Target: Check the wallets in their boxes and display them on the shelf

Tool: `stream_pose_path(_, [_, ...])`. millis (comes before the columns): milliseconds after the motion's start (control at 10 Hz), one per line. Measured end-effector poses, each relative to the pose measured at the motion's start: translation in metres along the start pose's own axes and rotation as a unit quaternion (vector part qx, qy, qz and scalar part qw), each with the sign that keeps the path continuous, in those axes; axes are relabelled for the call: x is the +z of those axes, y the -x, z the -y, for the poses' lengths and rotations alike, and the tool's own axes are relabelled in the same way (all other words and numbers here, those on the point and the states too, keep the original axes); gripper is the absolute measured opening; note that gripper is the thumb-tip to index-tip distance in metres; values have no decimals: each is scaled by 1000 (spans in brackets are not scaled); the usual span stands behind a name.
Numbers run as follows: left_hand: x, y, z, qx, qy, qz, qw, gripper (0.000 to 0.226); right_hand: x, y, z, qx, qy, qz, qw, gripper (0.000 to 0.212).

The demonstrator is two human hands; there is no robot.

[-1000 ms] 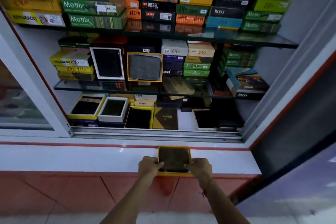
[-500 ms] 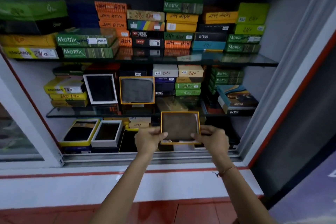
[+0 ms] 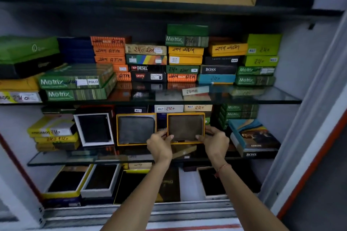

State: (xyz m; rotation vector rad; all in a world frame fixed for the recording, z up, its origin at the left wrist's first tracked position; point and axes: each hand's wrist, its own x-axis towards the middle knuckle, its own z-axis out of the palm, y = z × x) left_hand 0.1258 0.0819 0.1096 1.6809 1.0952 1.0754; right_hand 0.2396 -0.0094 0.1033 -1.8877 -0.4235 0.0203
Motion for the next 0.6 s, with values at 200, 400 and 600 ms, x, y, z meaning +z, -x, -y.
stream_pose_path(200, [3,-2,6,33,3,7,999,39,6,-9,-7,-12,-9,11,1000,43])
stream_pose_path(400, [-10,0,10,71,-22,4,997,34,5,0,-6,-33,24,19,999,60])
stream_pose_path(600, [-38,9,-1,195,33,-25,980,34,-8,40,35,-207,30,-48,977,18])
